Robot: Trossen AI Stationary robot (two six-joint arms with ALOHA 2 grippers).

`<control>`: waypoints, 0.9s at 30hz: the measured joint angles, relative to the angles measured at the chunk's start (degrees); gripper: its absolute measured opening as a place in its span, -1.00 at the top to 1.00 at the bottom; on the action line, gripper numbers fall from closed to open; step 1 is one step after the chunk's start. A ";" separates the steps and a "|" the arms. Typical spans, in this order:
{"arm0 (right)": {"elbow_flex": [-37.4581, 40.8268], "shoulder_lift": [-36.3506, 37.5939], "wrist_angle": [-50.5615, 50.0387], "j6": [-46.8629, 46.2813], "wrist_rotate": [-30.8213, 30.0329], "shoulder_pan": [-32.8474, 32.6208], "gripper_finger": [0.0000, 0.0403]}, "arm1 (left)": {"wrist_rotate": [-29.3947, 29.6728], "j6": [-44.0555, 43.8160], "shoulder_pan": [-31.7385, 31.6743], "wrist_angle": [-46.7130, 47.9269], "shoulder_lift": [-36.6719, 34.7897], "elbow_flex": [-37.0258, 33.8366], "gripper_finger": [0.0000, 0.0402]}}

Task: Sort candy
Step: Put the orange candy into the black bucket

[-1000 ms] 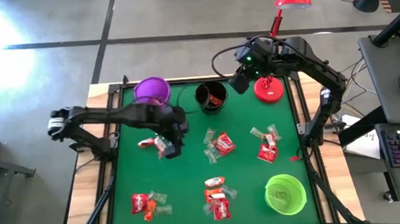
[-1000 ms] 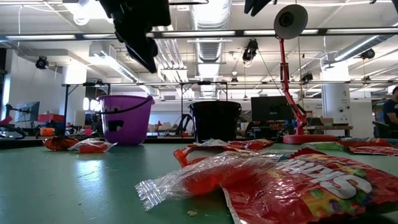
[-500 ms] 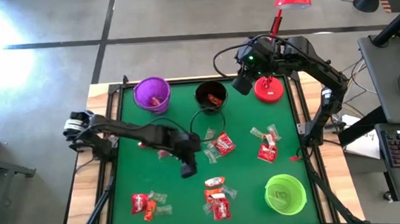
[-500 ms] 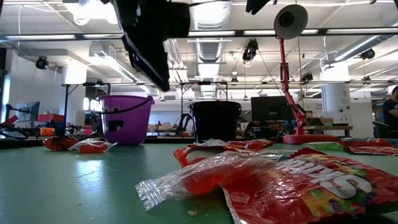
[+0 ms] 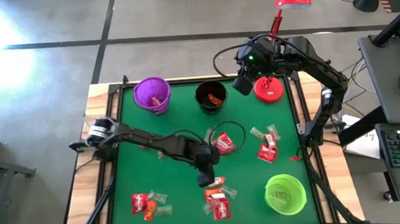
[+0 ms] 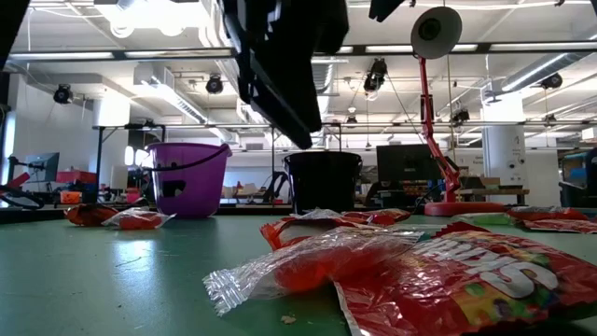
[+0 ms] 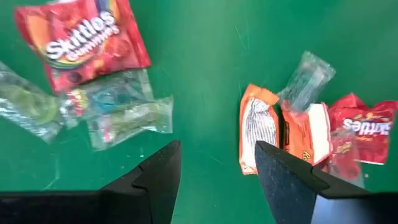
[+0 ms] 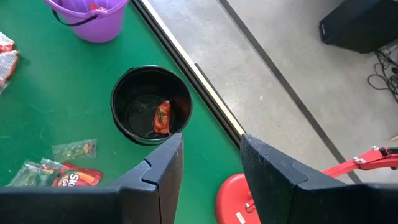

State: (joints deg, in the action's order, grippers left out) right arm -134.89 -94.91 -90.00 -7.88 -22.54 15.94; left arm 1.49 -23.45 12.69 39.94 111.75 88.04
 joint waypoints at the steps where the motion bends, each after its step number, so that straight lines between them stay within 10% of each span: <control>1: 0.00 0.00 0.00 0.00 0.00 0.00 0.24 | 0.06 -0.18 0.23 0.42 1.04 0.74 0.07; 27: 0.00 0.00 -0.02 -2.73 0.65 -0.07 0.24 | -1.11 -7.12 5.03 -1.58 8.45 1.94 0.07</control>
State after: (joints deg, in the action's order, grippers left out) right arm -134.89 -94.91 -90.02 -10.61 -21.89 15.88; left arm 0.38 -30.57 17.72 38.36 120.20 89.98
